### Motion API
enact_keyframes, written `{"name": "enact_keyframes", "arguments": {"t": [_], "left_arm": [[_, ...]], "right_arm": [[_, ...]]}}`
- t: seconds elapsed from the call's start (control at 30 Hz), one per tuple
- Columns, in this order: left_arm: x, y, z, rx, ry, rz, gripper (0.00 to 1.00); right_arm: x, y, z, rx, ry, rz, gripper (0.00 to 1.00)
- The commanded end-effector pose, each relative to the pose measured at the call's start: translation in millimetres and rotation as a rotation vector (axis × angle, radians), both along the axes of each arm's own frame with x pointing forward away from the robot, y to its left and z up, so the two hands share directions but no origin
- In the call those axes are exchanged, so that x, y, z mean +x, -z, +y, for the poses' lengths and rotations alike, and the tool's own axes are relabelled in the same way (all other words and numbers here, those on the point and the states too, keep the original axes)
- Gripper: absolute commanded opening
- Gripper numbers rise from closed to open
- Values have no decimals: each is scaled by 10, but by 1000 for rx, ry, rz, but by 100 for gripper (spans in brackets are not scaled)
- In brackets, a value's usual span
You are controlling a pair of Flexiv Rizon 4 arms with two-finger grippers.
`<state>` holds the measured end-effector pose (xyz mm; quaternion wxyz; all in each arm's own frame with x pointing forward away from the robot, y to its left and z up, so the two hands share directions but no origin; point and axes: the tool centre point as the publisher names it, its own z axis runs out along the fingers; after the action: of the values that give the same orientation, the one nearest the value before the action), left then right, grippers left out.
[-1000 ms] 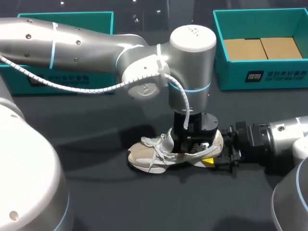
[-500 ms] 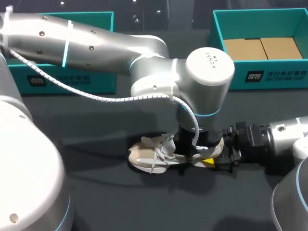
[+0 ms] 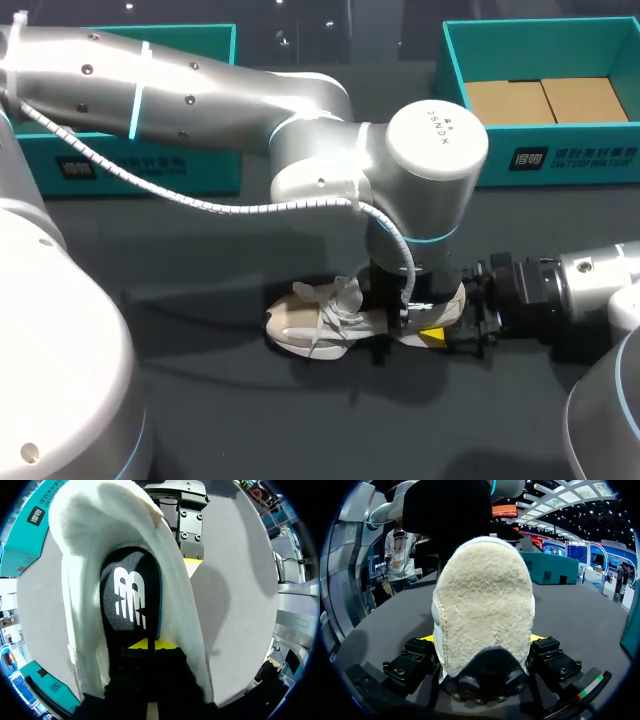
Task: Take the shoe out of the shoebox, open the shoe tongue, remove and reinsert the insole, then place the shoe into the shoebox
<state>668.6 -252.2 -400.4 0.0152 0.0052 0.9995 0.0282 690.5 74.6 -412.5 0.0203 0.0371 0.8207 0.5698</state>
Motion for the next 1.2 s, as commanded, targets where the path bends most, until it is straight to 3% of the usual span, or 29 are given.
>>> {"name": "enact_keyframes", "arguments": {"t": [0.03, 0.37, 0.7, 0.9, 1.2], "left_arm": [[21, -14, 181, -92, 13, 51, 0], [-88, -272, 241, -267, 97, 182, 0], [-201, -490, 236, -353, 172, 209, 0], [-97, -529, 252, -411, 158, 260, 0], [53, -530, 63, -438, 143, 283, 0]], "right_arm": [[-5, -7, 5, -5, 1, 1, 0], [-5, -7, 5, -5, 1, 1, 0], [-5, -7, 5, -5, 1, 1, 0], [-5, -7, 5, -5, 1, 1, 0], [-5, -7, 5, -5, 1, 1, 0]]}}
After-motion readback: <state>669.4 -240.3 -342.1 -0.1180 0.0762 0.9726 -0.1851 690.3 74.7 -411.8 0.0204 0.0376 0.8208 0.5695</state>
